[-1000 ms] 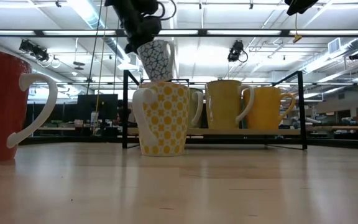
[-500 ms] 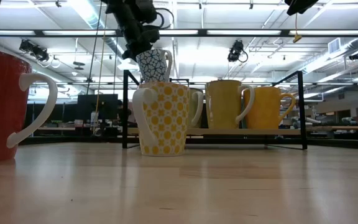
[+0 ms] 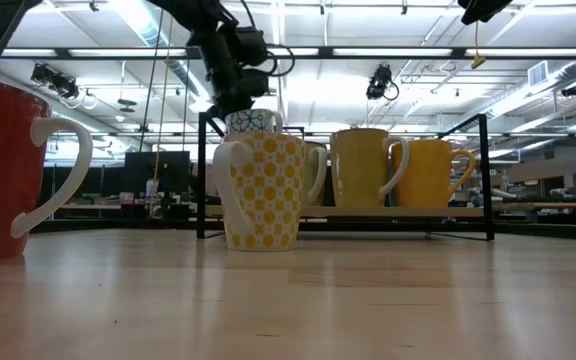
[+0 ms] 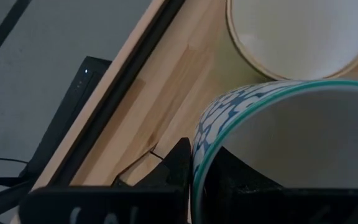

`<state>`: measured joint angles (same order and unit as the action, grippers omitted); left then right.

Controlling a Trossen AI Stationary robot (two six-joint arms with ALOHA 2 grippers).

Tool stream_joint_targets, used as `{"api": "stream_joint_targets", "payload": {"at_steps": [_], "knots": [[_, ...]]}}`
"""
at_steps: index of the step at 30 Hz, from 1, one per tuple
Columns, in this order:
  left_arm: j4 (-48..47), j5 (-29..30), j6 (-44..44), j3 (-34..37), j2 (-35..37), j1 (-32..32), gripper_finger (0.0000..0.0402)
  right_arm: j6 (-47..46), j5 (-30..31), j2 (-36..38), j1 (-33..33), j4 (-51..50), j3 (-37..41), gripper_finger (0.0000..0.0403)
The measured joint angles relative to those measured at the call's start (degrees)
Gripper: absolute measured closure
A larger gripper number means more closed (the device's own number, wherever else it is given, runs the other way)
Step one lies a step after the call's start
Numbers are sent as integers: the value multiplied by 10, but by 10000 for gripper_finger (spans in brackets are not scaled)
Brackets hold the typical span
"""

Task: Place coffee mugs
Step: Put the patterned blue mug on the shelf

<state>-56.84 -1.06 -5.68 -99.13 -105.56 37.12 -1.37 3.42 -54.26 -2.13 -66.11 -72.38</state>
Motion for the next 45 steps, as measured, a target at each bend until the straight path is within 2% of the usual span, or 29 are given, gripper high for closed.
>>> {"api": "stream_joint_targets", "payload": {"at_steps": [22,33,45], "knots": [[10,41,-17,0,-57,-19,367,0,0,0,0,5,0,267],[17,68,-16,0,-59,-24,367,0,0,0,0,5,0,267],[16,68,-15,0,-59,-29,355,0,0,0,0,4,0,267]]}}
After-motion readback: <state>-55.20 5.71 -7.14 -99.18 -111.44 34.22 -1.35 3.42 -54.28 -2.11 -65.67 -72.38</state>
